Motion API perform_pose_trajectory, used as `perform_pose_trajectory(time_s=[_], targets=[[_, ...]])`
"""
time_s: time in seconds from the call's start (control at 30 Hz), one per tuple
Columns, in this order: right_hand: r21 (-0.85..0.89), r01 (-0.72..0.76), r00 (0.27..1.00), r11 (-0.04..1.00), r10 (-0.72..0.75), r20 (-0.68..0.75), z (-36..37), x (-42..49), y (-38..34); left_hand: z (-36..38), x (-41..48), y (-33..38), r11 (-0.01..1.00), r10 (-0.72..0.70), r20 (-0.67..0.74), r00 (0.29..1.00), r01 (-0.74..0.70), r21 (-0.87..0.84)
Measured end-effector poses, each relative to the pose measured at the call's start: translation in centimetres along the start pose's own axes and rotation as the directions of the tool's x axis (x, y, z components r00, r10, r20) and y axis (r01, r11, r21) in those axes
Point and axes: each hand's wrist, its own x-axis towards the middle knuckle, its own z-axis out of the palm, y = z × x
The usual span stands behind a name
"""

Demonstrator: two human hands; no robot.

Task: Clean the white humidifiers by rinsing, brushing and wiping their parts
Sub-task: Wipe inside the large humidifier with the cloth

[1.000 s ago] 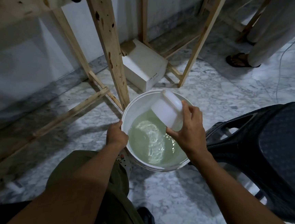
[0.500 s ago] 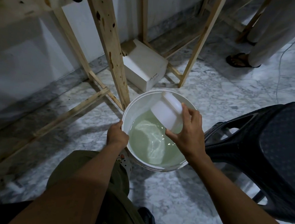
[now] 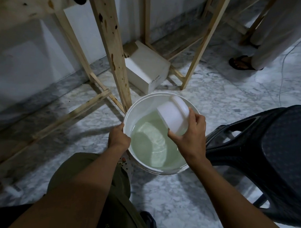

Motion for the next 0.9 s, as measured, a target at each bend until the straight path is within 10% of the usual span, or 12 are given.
perform_pose_trajectory(time_s=[0.2,0.37,0.6,0.9], targets=[[0.212,-0.319,0.948,0.924,0.309,0.078,-1.6,0.7,-0.9,-1.2,-1.6,2.0,0.997,0.073,0.044,0.996,-0.073,0.002],[0.565,-0.644,0.75,0.516,0.572,0.333,-4.0,1.4,-2.2,-3.2,-4.8,5.2,0.974,0.194,0.093,0.977,-0.18,-0.138],[0.653,-0.596,0.803,0.468,0.375,0.464,-7.8,0.3,-7.3,-8.8,-11.1,8.1,0.89,0.428,0.165,0.889,-0.383,-0.246],[0.704,-0.433,0.863,0.563,0.032,0.505,-14.2,-1.5,-17.7,-18.1,-18.6,11.2,0.736,0.63,-0.074,0.773,-0.624,-0.262]])
